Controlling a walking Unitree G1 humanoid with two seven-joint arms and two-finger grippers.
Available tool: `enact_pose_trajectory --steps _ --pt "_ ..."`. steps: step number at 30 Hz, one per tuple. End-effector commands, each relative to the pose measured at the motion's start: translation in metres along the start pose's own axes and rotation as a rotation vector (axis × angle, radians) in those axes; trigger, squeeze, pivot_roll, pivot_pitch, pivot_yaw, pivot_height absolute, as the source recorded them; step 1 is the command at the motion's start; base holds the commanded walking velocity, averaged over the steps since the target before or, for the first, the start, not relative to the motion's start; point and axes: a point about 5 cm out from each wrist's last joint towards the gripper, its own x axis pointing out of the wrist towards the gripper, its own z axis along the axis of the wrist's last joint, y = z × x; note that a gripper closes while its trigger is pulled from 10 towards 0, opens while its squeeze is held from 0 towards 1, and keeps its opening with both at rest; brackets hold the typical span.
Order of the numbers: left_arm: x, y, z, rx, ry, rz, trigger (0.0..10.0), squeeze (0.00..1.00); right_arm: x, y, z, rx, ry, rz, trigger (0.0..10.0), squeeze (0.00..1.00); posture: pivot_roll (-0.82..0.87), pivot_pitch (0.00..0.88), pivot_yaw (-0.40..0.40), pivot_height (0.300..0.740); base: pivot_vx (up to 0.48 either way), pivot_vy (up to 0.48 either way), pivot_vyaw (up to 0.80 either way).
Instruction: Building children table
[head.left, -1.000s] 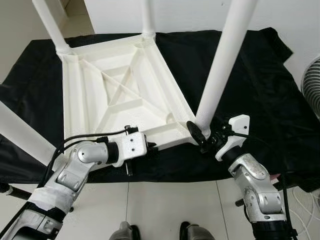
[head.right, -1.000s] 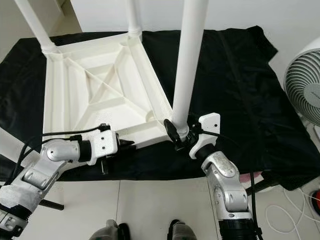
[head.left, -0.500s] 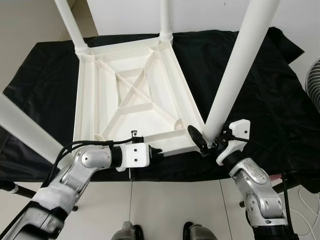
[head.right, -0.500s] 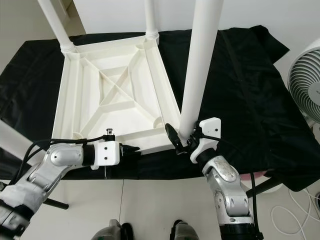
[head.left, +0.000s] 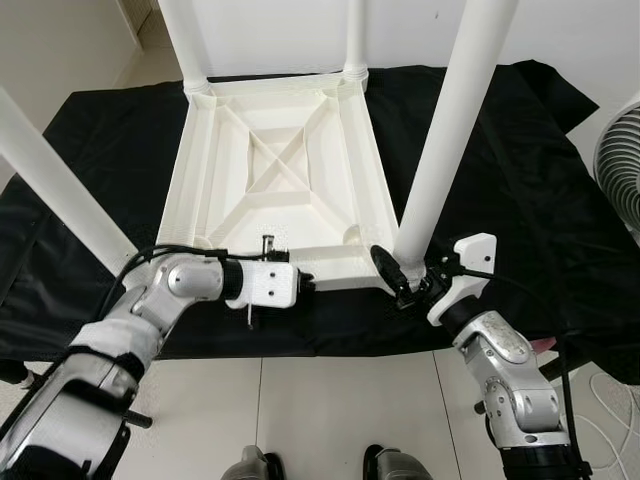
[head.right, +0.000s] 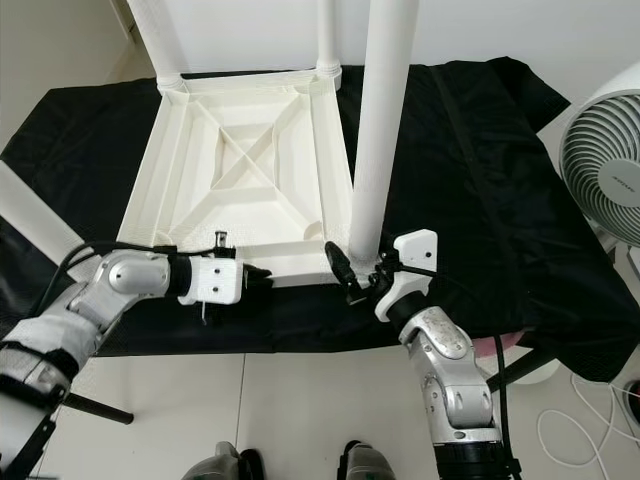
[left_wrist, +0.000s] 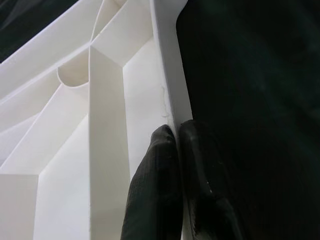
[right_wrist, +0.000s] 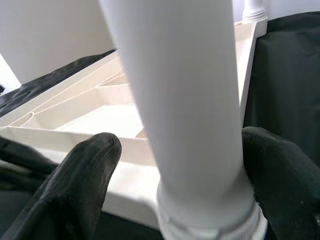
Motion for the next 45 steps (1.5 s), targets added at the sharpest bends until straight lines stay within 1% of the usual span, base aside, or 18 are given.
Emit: enact_pose_trajectory --steps 1,3,4,8,9,17,20,21,22,23,24,32,33,35,36,37,40,45 --pt "-0.012 0.0 -0.026 -0.086 0.139 0.153 10.0 0.0 0.0 0.004 0.001 0.004 -0.007 0.01 10.0 0.0 -0.13 0.164 0.115 0.74 0.0 0.0 0.0" --pt "-0.013 0.001 -0.027 -0.103 0.134 0.159 10.0 0.0 0.0 0.005 0.0 0.005 -0.006 0.01 10.0 0.0 -0.13 0.164 0.115 0.74 0.0 0.0 0.0" --pt "-0.014 0.004 -0.029 -0.131 0.136 0.173 10.0 1.0 0.0 0.005 0.0 0.006 -0.006 0.009 10.0 0.0 -0.13 0.164 0.115 0.74 0.0 0.0 0.0" --pt "-0.016 0.009 -0.027 -0.166 0.097 0.18 10.0 1.0 -0.001 0.005 -0.001 0.01 -0.002 0.014 10.0 0.0 -0.13 0.164 0.115 0.74 0.0 0.0 0.0" --pt "-0.016 0.007 -0.023 -0.165 0.067 0.159 10.0 0.0 -0.002 0.005 -0.001 0.01 -0.001 0.016 10.0 0.0 -0.13 0.169 0.113 0.74 0.0 0.0 0.0" --pt "-0.018 0.002 -0.013 -0.201 -0.01 0.11 10.0 0.0 -0.003 0.004 -0.001 0.007 0.006 0.017 10.0 0.0 -0.13 0.171 0.109 0.74 0.0 0.0 0.0" --pt "-0.022 -0.002 -0.006 -0.257 -0.079 0.123 10.0 0.0 -0.003 0.005 -0.003 0.013 0.016 0.024 10.0 0.0 -0.12 0.173 0.108 0.74 0.0 0.0 0.0" --pt "-0.025 -0.002 -0.005 -0.289 -0.09 0.138 10.0 0.6 -0.004 0.005 -0.003 0.02 0.018 0.03 10.0 0.0 -0.12 0.174 0.108 0.74 0.0 0.0 0.0" --pt "-0.025 -0.002 -0.005 -0.289 -0.09 0.138 10.0 0.6 -0.004 0.005 -0.003 0.02 0.018 0.03 10.0 0.0 -0.12 0.174 0.108 0.74 0.0 0.0 0.0" --pt "-0.027 -0.001 -0.006 -0.325 -0.1 0.16 10.0 1.0 -0.004 0.006 -0.004 0.023 0.018 0.033 10.0 0.49 -0.12 0.173 0.107 0.74 0.0 0.0 0.0" --pt "-0.032 0.0 -0.005 -0.353 -0.107 0.19 10.0 1.0 -0.004 0.006 -0.003 0.031 0.016 0.044 10.0 1.0 -0.12 0.173 0.103 0.74 0.0 0.0 0.0" --pt "-0.049 0.003 0.005 -0.393 -0.142 0.3 10.0 0.95 -0.003 0.003 -0.003 0.002 0.018 0.035 10.0 1.0 -0.1 0.172 0.096 0.74 0.0 0.0 0.0" --pt "-0.051 0.006 0.007 -0.414 -0.151 0.338 10.0 0.0 -0.002 0.002 -0.002 0.0 0.017 0.036 10.0 0.89 -0.1 0.172 0.096 0.74 0.0 0.0 0.0" --pt "-0.053 0.008 0.008 -0.431 -0.157 0.361 10.0 0.0 -0.002 0.002 -0.002 0.0 0.015 0.037 10.0 0.89 -0.1 0.172 0.096 0.74 0.0 0.0 0.0" --pt "-0.055 0.011 0.009 -0.458 -0.167 0.403 10.0 0.0 -0.001 0.001 -0.001 -0.001 0.012 0.035 10.0 0.0 -0.1 0.173 0.094 0.74 0.0 0.0 0.0" --pt "-0.055 0.011 0.009 -0.458 -0.167 0.403 10.0 0.0 -0.001 0.001 -0.001 -0.001 0.012 0.035 10.0 0.0 -0.1 0.173 0.094 0.74 0.0 0.0 0.0" --pt "-0.061 0.021 0.012 -0.574 -0.166 0.59 10.0 0.0 0.002 0.0 0.004 -0.023 -0.007 -0.004 10.0 0.0 -0.1 0.173 0.086 0.74 0.0 0.0 0.0" --pt "-0.057 0.024 0.016 -0.653 -0.172 0.736 10.0 0.0 0.006 0.002 0.006 -0.028 -0.008 -0.004 10.0 0.0 -0.09 0.17 0.062 0.74 0.0 0.0 0.0"
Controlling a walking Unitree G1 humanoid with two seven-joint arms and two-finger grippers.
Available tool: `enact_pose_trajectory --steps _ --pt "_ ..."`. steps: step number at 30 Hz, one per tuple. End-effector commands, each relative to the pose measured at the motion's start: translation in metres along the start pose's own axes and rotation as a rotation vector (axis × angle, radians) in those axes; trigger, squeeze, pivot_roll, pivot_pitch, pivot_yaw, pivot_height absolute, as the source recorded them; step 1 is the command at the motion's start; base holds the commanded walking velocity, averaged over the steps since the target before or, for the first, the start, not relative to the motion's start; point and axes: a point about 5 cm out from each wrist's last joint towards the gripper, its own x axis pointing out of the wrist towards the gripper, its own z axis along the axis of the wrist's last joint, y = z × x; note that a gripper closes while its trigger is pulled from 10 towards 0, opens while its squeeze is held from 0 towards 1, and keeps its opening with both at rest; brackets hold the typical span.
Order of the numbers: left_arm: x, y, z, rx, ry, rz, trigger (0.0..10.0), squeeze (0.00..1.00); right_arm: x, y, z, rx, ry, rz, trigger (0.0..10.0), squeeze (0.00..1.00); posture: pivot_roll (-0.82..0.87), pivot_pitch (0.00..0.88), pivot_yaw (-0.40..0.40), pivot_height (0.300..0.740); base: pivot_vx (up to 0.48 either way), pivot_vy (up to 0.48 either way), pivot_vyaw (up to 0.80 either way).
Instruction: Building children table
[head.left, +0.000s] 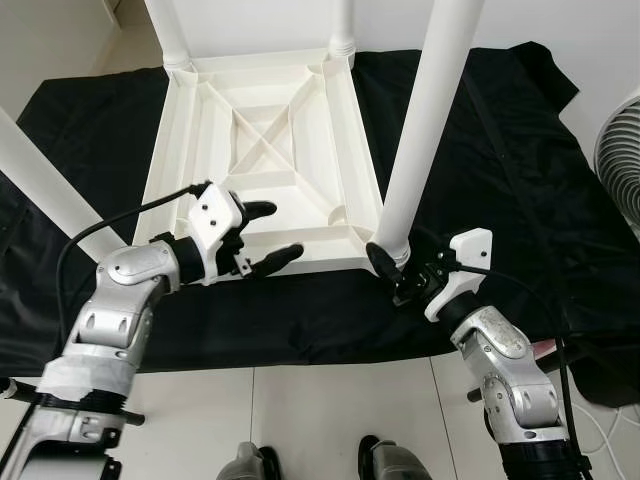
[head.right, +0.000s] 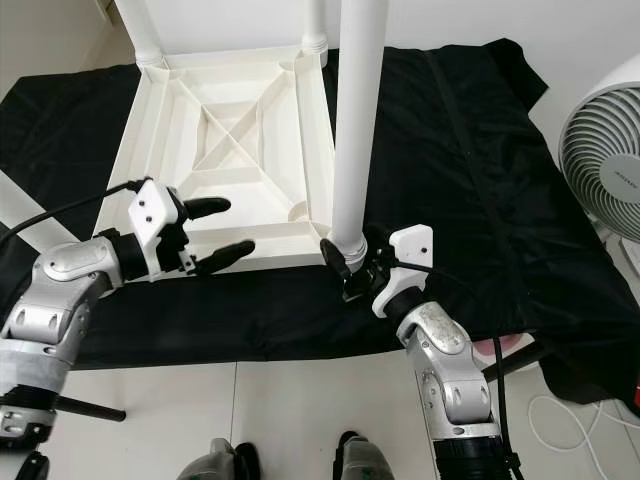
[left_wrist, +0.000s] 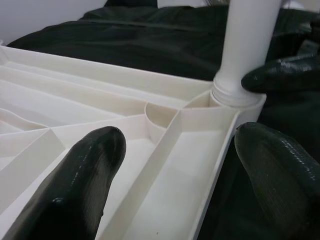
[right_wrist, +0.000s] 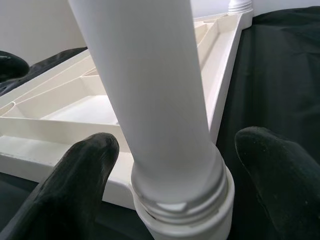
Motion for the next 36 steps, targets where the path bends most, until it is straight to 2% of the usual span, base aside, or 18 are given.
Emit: enact_pose_trajectory --steps 1,3,6,8,13,16,17,19,22,25,28,30,31,34,36 --pt "-0.005 0.015 -0.004 -0.051 0.011 0.44 10.0 0.0 0.003 0.006 0.0 -0.011 0.004 0.022 10.0 0.0 -0.09 0.169 0.059 0.74 0.0 0.0 0.0" --pt "-0.005 0.015 -0.004 -0.051 0.011 0.44 10.0 0.0 0.003 0.006 0.0 -0.011 0.004 0.022 10.0 0.0 -0.09 0.169 0.059 0.74 0.0 0.0 0.0" --pt "-0.004 0.013 -0.005 -0.098 0.004 0.529 10.0 0.0 0.005 0.009 0.003 -0.026 -0.007 0.06 10.0 0.0 -0.09 0.166 0.041 0.74 0.0 0.0 0.0" --pt "-0.004 0.013 -0.005 -0.098 0.004 0.529 10.0 0.0 0.005 0.009 0.003 -0.026 -0.007 0.06 10.0 0.0 -0.09 0.166 0.041 0.74 0.0 0.0 0.0" --pt "-0.011 0.013 -0.016 -0.189 0.032 0.689 10.0 0.0 0.009 0.011 0.008 -0.049 -0.028 0.086 10.0 0.0 -0.09 0.156 0.017 0.74 0.0 0.0 0.0" --pt "-0.011 0.013 -0.016 -0.189 0.032 0.689 10.0 0.0 0.009 0.011 0.008 -0.049 -0.028 0.086 10.0 0.0 -0.09 0.156 0.017 0.74 0.0 0.0 0.0" --pt "-0.018 0.017 -0.021 -0.218 0.056 0.769 10.0 0.0 0.013 0.011 0.01 -0.059 -0.04 0.078 10.0 0.0 -0.09 0.149 0.015 0.74 0.0 0.0 0.0" --pt "-0.018 0.017 -0.021 -0.218 0.056 0.769 10.0 0.0 0.013 0.011 0.01 -0.059 -0.04 0.078 10.0 0.0 -0.09 0.149 0.015 0.74 0.0 0.0 0.0" --pt "-0.034 0.026 -0.029 -0.278 0.096 0.956 10.0 0.0 0.022 0.013 0.015 -0.067 -0.082 0.032 10.0 0.0 -0.08 0.138 0.013 0.74 0.0 0.0 0.0" --pt "-0.039 0.029 -0.03 -0.283 0.104 1.004 10.0 0.0 0.025 0.014 0.016 -0.062 -0.091 0.02 10.0 0.0 -0.08 0.131 0.013 0.74 0.0 0.0 0.0" --pt "-0.052 0.038 -0.03 -0.264 0.126 1.102 10.0 0.0 0.03 0.019 0.016 -0.067 -0.099 0.008 10.0 0.0 -0.08 0.124 0.015 0.74 0.0 0.0 0.0" --pt "-0.052 0.038 -0.03 -0.264 0.126 1.102 10.0 0.0 0.03 0.019 0.016 -0.067 -0.099 0.008 10.0 0.0 -0.08 0.124 0.015 0.74 0.0 0.0 0.0" --pt "-0.062 0.044 -0.03 -0.256 0.14 1.158 10.0 0.0 0.035 0.021 0.014 -0.075 -0.095 0.006 10.0 0.0 -0.08 0.123 0.016 0.74 0.0 0.0 0.0" --pt "-0.066 0.046 -0.029 -0.253 0.146 1.183 10.0 0.0 0.037 0.022 0.013 -0.081 -0.091 0.005 10.0 0.0 -0.08 0.123 0.016 0.74 0.0 0.0 0.0" --pt "-0.07 0.049 -0.028 -0.25 0.152 1.244 10.0 0.0 0.04 0.022 0.012 -0.09 -0.083 0.006 10.0 0.0 -0.08 0.125 0.015 0.74 0.0 0.0 0.0"
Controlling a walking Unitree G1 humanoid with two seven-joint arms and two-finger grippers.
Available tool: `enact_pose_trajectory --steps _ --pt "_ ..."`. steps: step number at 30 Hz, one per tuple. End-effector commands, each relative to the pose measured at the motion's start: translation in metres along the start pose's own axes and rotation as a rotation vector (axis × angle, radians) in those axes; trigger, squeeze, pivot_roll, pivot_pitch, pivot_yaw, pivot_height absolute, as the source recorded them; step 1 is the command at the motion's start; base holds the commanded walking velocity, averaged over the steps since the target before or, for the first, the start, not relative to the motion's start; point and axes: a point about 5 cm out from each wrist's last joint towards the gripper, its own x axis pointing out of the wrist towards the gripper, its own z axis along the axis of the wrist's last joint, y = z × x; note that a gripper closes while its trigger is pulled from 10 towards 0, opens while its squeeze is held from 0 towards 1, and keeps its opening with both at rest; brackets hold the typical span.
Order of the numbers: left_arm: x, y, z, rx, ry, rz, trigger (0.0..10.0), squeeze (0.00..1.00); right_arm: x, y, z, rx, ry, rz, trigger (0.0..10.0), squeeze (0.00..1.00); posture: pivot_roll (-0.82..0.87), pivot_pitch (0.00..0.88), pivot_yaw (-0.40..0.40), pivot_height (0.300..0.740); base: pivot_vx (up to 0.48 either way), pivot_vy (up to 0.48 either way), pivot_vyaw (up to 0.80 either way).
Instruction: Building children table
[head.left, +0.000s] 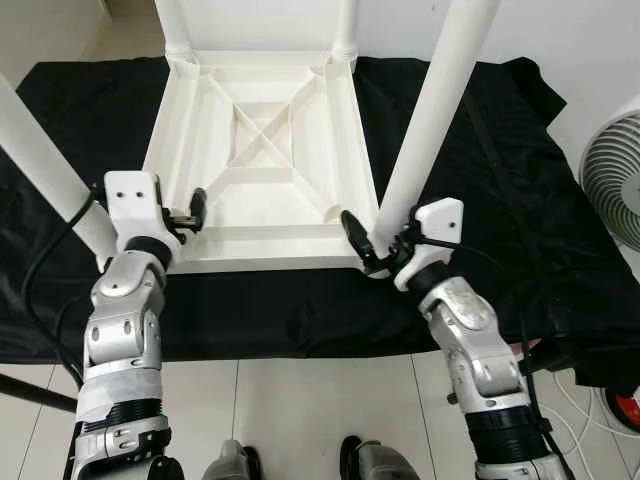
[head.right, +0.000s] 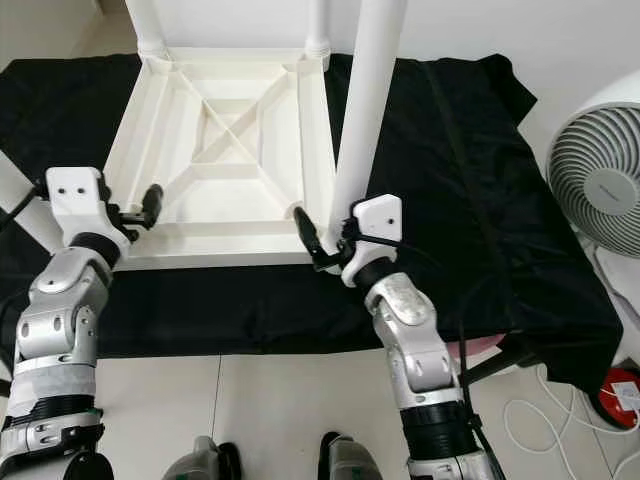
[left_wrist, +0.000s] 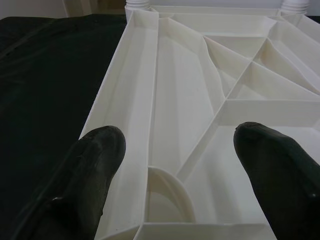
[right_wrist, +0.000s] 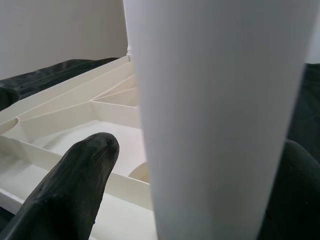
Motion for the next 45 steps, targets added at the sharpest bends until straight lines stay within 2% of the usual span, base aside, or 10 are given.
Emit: enact_pose_trajectory --steps 1,8,10,17,20,21,24,35,40,45 --pt "-0.002 0.014 -0.002 0.005 0.02 0.164 10.0 0.0 0.002 0.0 -0.002 -0.016 0.007 0.0 10.0 0.0 -0.08 0.125 0.015 0.74 0.0 0.0 0.0" --pt "-0.004 0.015 0.002 0.021 0.003 0.234 10.0 0.0 0.014 0.004 -0.013 -0.031 0.064 -0.034 10.0 0.0 -0.07 0.129 0.011 0.74 0.0 0.0 0.0" --pt "-0.005 0.018 0.001 0.044 0.005 0.264 10.0 0.0 0.024 0.011 -0.018 -0.014 0.077 -0.033 10.0 0.0 -0.07 0.132 0.011 0.74 0.0 0.0 0.0" --pt "-0.006 0.024 0.0 0.072 0.021 0.308 10.0 0.0 0.034 0.018 -0.021 0.0 0.078 -0.017 10.0 0.0 -0.06 0.13 0.012 0.74 0.0 0.0 0.0" --pt "-0.007 0.033 0.0 0.086 0.028 0.361 10.0 0.0 0.042 0.021 -0.024 -0.001 0.087 -0.008 10.0 0.0 -0.06 0.122 0.013 0.74 0.0 0.0 0.0" --pt "-0.009 0.041 -0.001 0.099 0.042 0.41 10.0 0.0 0.048 0.024 -0.026 -0.002 0.091 0.006 10.0 0.0 -0.06 0.122 0.013 0.74 0.0 0.0 0.0" --pt "-0.011 0.046 -0.002 0.117 0.054 0.447 10.0 0.0 0.054 0.026 -0.026 0.002 0.086 0.019 10.0 0.0 -0.06 0.118 0.014 0.74 0.0 0.0 0.0" --pt "-0.021 0.065 -0.005 0.143 0.084 0.572 10.0 0.0 0.063 0.019 -0.03 -0.024 0.096 -0.005 10.0 0.0 -0.05 0.115 0.017 0.74 0.0 0.0 0.0" --pt "-0.021 0.067 -0.005 0.142 0.088 0.576 10.0 0.0 0.064 0.018 -0.03 -0.025 0.095 -0.011 10.0 0.0 -0.05 0.115 0.017 0.74 0.0 0.0 0.0" --pt "-0.027 0.08 -0.004 0.161 0.086 0.661 10.0 0.0 0.07 0.015 -0.027 -0.013 0.078 -0.053 10.0 0.0 -0.05 0.119 0.015 0.74 0.0 0.0 0.0"
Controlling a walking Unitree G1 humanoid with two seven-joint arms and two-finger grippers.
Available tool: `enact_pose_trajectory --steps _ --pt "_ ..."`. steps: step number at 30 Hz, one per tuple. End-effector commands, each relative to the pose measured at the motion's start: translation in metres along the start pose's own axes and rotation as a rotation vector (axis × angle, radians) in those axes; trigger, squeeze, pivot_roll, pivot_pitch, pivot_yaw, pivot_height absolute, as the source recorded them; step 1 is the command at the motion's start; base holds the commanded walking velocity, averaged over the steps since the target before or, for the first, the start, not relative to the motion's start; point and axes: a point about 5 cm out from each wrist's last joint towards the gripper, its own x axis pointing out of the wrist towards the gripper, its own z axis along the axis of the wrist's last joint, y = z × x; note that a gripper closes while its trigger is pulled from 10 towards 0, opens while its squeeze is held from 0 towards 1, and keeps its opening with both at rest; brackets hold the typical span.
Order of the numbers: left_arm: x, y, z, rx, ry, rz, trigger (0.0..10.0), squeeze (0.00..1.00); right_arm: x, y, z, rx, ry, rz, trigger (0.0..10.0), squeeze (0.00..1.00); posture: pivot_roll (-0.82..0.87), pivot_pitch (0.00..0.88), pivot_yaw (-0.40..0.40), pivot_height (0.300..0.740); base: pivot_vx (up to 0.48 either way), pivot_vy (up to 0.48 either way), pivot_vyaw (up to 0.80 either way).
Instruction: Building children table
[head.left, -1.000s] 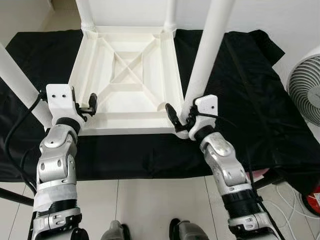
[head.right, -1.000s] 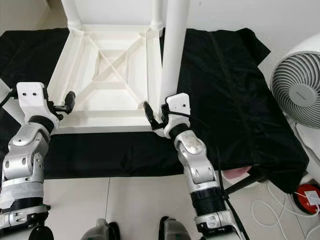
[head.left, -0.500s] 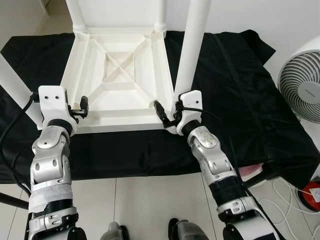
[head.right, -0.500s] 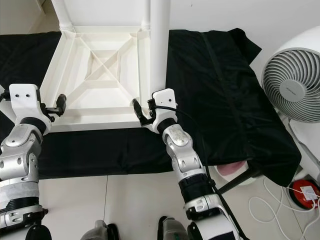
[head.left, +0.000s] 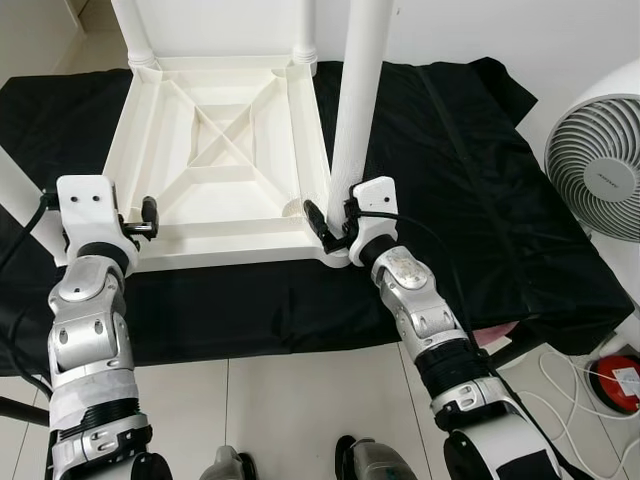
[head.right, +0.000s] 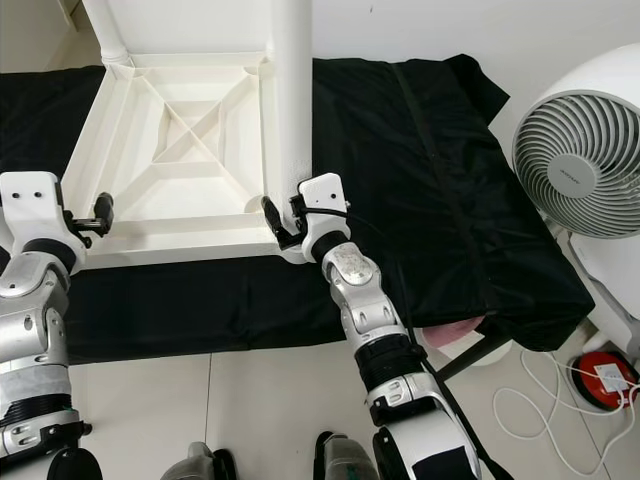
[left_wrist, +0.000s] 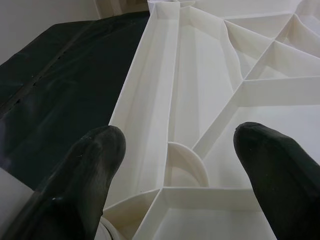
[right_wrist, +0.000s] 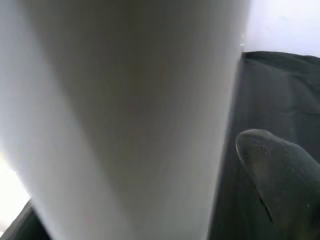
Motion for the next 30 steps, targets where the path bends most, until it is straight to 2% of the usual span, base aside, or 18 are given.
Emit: enact_pose_trajectory --steps 1,6,14,15,17,21,22,24,26,27,28,30 --pt "-0.011 0.045 -0.01 0.033 0.052 0.5 10.0 0.0 0.006 -0.003 0.003 0.01 -0.004 -0.036 10.0 0.0 -0.05 0.119 0.015 0.74 0.0 0.0 0.0" --pt "-0.011 0.047 -0.01 0.034 0.052 0.512 10.0 0.0 0.008 -0.003 0.005 0.011 -0.011 -0.037 10.0 0.0 -0.05 0.119 0.015 0.74 0.0 0.0 0.0" --pt "-0.01 0.039 -0.01 0.035 0.055 0.481 10.0 0.0 0.007 -0.006 0.003 0.001 -0.016 -0.033 10.0 0.0 -0.06 0.134 0.016 0.74 0.0 0.0 0.0" --pt "-0.009 0.032 -0.011 0.013 0.059 0.422 10.0 0.0 0.005 -0.007 0.002 -0.004 -0.018 -0.039 10.0 0.0 -0.05 0.132 0.014 0.74 0.0 0.0 0.0" --pt "-0.008 0.026 -0.012 -0.004 0.061 0.379 10.0 0.0 0.004 -0.008 0.002 -0.007 -0.02 -0.044 10.0 0.0 -0.05 0.132 0.014 0.74 0.0 0.0 0.0" --pt "-0.01 -0.013 -0.01 -0.035 -0.01 0.1 10.0 0.0 -0.002 -0.001 0.002 -0.021 -0.034 -0.033 10.0 0.0 -0.05 0.128 0.012 0.74 0.0 0.0 0.0" --pt "-0.01 -0.013 -0.01 -0.035 -0.01 0.1 10.0 0.0 -0.002 -0.001 0.002 -0.021 -0.034 -0.033 10.0 0.0 -0.05 0.128 0.012 0.74 0.0 0.0 0.0" --pt "-0.014 -0.028 -0.011 -0.048 -0.032 -0.015 10.0 0.0 -0.005 0.002 0.003 -0.027 -0.039 -0.035 10.0 0.0 -0.05 0.126 0.012 0.74 0.0 0.0 0.0" --pt "-0.014 -0.028 -0.011 -0.048 -0.032 -0.015 10.0 0.0 -0.005 0.002 0.003 -0.027 -0.039 -0.035 10.0 0.0 -0.05 0.126 0.012 0.74 0.0 0.0 0.0" --pt "-0.016 -0.034 -0.013 -0.041 -0.036 -0.07 10.0 0.0 -0.006 0.004 0.003 -0.029 -0.041 -0.034 10.0 0.0 -0.05 0.126 0.012 0.74 0.0 0.0 0.0" --pt "-0.016 -0.034 -0.013 -0.041 -0.036 -0.07 10.0 0.0 -0.006 0.004 0.003 -0.029 -0.041 -0.034 10.0 0.0 -0.05 0.126 0.012 0.74 0.0 0.0 0.0" --pt "-0.023 -0.049 -0.018 -0.015 -0.034 -0.204 10.0 0.0 -0.008 0.012 0.003 -0.025 -0.046 -0.025 10.0 0.0 -0.05 0.129 0.014 0.74 0.0 0.0 0.0"
